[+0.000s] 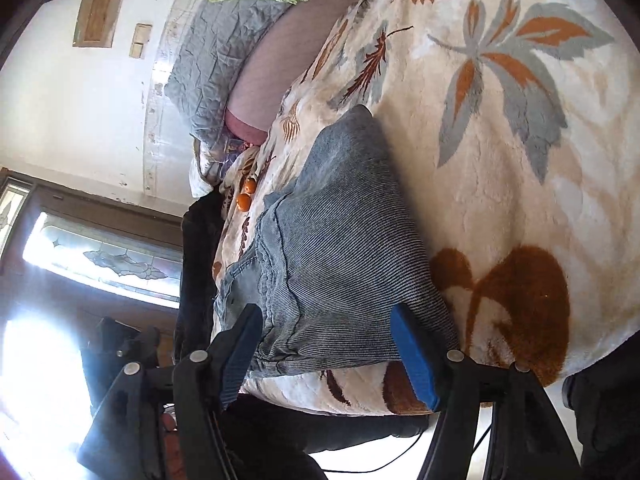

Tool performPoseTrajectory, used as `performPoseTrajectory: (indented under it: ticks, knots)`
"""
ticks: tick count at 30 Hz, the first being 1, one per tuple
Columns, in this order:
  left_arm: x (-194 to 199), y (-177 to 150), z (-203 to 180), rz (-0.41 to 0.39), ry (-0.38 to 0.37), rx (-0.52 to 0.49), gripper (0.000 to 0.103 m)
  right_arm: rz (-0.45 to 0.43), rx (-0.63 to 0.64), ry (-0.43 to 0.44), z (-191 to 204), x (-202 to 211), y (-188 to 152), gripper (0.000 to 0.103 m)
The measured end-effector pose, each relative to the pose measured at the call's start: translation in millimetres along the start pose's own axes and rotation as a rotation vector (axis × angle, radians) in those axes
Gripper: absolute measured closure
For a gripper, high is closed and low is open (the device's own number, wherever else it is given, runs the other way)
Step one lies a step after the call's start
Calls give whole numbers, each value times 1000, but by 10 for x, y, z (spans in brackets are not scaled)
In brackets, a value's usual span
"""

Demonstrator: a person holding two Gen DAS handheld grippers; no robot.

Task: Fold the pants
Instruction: 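Fold the leg over with the right tool while the left tool grips the seam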

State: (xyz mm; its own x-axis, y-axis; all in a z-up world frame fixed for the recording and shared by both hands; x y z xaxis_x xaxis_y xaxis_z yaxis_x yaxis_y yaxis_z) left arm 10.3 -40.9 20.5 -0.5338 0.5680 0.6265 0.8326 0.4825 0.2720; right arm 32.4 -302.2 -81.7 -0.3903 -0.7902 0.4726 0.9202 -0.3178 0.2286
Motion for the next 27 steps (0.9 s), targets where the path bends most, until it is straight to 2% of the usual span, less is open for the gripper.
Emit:
performPoseTrajectory:
  ticks: [1, 3, 5, 7, 9, 13, 15, 16, 18, 19, 20, 22, 26, 27]
  knots:
    - [40, -1, -85, -25, 8, -35, 7, 1, -1, 4, 2, -6, 4, 33]
    - [-44, 7, -139, -6, 29, -63, 7, 2, -7, 11, -8, 1, 5, 33]
    - [-270, 10, -37, 47, 75, -23, 7, 3, -9, 13, -10, 8, 3, 33]
    - [-423, 18, 154, 68, 154, 24, 7, 3, -10, 13, -5, 16, -9, 33]
    - [-559, -16, 331, 113, 156, 87, 15, 6, -13, 17, -21, 30, -20, 33]
    - [-538, -21, 303, 110, 180, 70, 24, 11, -22, 26, -42, 39, -29, 33]
    - [-536, 4, 270, 103, 213, 56, 45, 10, -23, 24, -37, 39, -32, 33]
    - [-543, 6, 297, 100, 226, 52, 51, 10, -22, 22, -30, 39, -35, 33]
    - [-583, 7, 348, 109, 260, 55, 78, 9, -20, 19, -21, 38, -41, 33]
    - [-587, -5, 408, 116, 274, 59, 87, 9, -18, 18, -21, 40, -48, 33]
    - [-584, -21, 459, 118, 285, 62, 91, 10, -16, 17, -22, 40, -50, 33]
    - [-505, -64, 487, 95, 283, 55, 92, 13, -12, 17, -23, 40, -59, 33]
    - [-269, -203, 236, -9, 318, -113, 92, 20, 3, 4, 27, 62, -66, 33]
    - [-263, -236, 226, -13, 333, -132, 92, 9, 21, -3, 82, 106, -63, 33]
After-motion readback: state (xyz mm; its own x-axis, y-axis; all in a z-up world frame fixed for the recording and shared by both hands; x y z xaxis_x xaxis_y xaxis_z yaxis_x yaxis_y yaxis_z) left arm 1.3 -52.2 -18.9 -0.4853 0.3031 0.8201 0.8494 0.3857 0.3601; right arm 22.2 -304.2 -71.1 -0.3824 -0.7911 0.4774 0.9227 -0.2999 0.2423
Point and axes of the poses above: each gripper's, at about its wrist camera, not at the fingertips, and x roughly against the way its jaws point, z to its left, y to its top, the point moved 1 cm from there along -x, roughly the way its jaws point, and after that the axes turned 2 degrees about x, right-handed, at the moved point
